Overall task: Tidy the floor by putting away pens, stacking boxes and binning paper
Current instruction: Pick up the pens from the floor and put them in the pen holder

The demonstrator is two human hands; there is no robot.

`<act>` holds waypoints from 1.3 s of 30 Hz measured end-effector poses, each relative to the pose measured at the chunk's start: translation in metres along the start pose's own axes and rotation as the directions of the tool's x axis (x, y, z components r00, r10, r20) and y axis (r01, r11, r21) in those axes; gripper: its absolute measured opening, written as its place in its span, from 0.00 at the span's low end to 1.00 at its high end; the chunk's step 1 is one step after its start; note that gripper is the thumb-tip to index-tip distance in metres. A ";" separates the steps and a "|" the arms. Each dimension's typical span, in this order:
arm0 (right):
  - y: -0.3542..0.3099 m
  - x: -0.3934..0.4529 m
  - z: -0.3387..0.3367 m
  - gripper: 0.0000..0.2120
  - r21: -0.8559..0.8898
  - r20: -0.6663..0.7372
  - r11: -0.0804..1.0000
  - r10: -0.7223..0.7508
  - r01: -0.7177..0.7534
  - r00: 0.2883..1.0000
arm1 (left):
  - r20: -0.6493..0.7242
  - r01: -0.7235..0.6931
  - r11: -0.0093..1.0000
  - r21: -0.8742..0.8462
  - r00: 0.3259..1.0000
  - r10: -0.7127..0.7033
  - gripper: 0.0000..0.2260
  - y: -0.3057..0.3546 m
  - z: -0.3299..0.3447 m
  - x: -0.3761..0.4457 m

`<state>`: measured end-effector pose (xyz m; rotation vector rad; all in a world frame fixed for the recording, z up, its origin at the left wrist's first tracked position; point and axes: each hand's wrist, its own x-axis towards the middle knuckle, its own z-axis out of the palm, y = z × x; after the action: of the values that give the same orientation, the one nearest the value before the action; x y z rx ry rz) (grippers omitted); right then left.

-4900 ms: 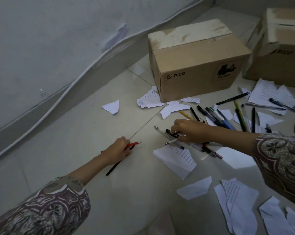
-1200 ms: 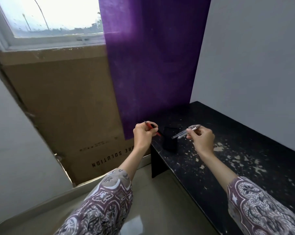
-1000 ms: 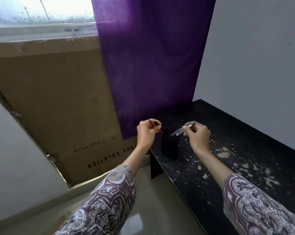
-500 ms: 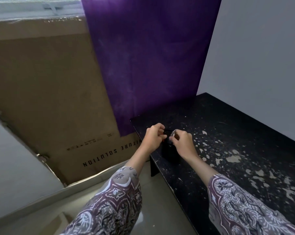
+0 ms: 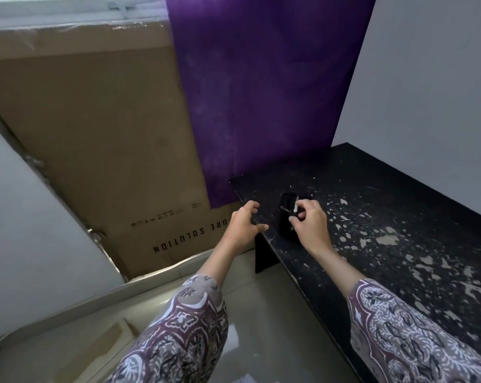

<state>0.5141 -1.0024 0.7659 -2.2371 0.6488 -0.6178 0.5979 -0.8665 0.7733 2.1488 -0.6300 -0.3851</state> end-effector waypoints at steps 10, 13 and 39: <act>-0.055 -0.140 0.037 0.13 0.057 0.128 0.997 -0.059 0.052 0.990 | -0.047 0.054 0.997 0.062 0.998 -0.051 0.22 -0.061 -0.067 -0.147; -0.073 -0.197 0.053 0.13 0.064 0.180 0.997 -0.057 0.046 0.982 | -0.051 0.083 0.993 0.083 0.996 -0.079 0.19 -0.089 -0.088 -0.205; -0.015 -0.500 0.265 0.11 0.017 0.702 0.992 -0.099 0.122 0.705 | -0.117 0.528 0.848 -0.053 0.840 -0.531 0.17 -0.389 -0.037 -0.519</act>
<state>0.2965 -0.5566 0.4925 -2.3085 0.1224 0.2285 0.3044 -0.3500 0.5107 2.2870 0.0606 -0.5383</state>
